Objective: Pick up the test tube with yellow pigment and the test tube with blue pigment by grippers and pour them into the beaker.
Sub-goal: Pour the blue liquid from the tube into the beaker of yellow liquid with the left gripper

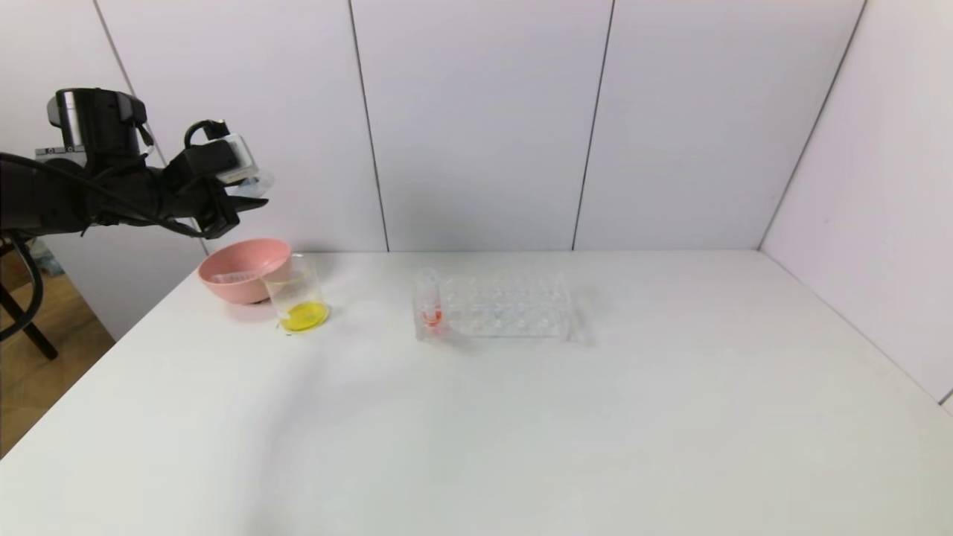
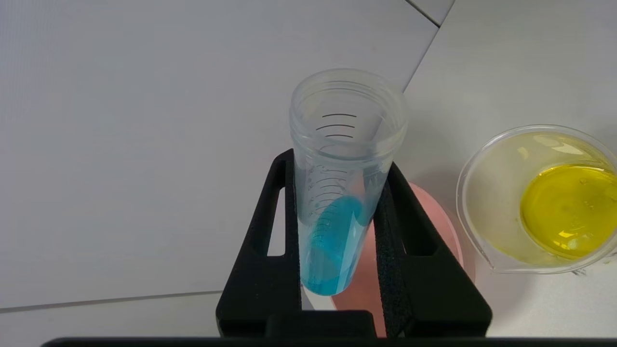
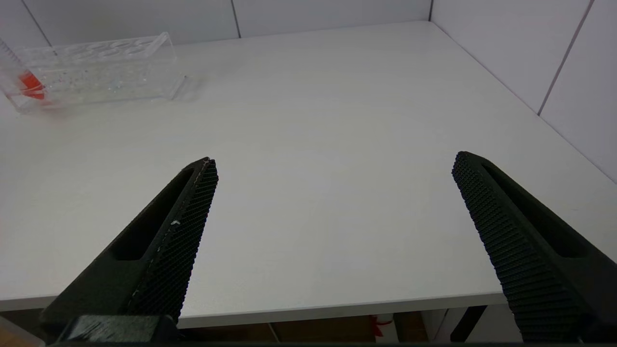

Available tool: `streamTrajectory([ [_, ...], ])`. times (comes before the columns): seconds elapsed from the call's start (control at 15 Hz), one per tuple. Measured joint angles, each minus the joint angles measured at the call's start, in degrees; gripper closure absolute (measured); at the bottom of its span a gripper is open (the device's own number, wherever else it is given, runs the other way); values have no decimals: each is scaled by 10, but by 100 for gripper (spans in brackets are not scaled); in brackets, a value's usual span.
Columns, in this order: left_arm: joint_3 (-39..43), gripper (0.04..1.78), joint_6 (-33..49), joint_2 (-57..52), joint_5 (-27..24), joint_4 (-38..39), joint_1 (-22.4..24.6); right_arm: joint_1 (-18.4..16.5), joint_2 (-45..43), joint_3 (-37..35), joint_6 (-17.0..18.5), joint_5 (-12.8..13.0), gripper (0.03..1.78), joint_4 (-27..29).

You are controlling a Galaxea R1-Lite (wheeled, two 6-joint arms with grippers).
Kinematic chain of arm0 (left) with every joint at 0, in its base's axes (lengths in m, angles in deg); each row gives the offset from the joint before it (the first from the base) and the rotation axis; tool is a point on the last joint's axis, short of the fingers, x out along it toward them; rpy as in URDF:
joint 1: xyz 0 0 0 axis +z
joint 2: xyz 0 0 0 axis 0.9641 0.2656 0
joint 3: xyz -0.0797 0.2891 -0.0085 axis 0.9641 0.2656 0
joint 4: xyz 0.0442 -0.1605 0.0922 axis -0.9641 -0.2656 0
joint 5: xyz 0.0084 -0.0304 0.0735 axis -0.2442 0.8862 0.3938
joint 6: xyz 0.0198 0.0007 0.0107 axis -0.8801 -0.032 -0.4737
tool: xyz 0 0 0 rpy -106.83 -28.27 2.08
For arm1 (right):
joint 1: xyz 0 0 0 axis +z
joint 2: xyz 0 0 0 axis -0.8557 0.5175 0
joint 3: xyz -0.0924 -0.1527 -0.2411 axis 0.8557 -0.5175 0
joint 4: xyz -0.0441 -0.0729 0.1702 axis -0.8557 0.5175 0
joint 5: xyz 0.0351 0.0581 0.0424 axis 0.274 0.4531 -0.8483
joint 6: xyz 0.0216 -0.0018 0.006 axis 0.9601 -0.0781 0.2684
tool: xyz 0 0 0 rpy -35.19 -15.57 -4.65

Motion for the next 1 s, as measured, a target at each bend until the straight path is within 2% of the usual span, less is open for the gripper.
streamTrajectory([
  [0.67,-13,137,-5,21,3,-5,-11,0,0,0,0,0,4,0],
  [0.8,-25,137,-24,25,3,-41,-8,0,0,0,0,0,4,0],
  [1.0,-86,137,-88,39,-1,-132,1,0,0,0,0,0,4,0],
])
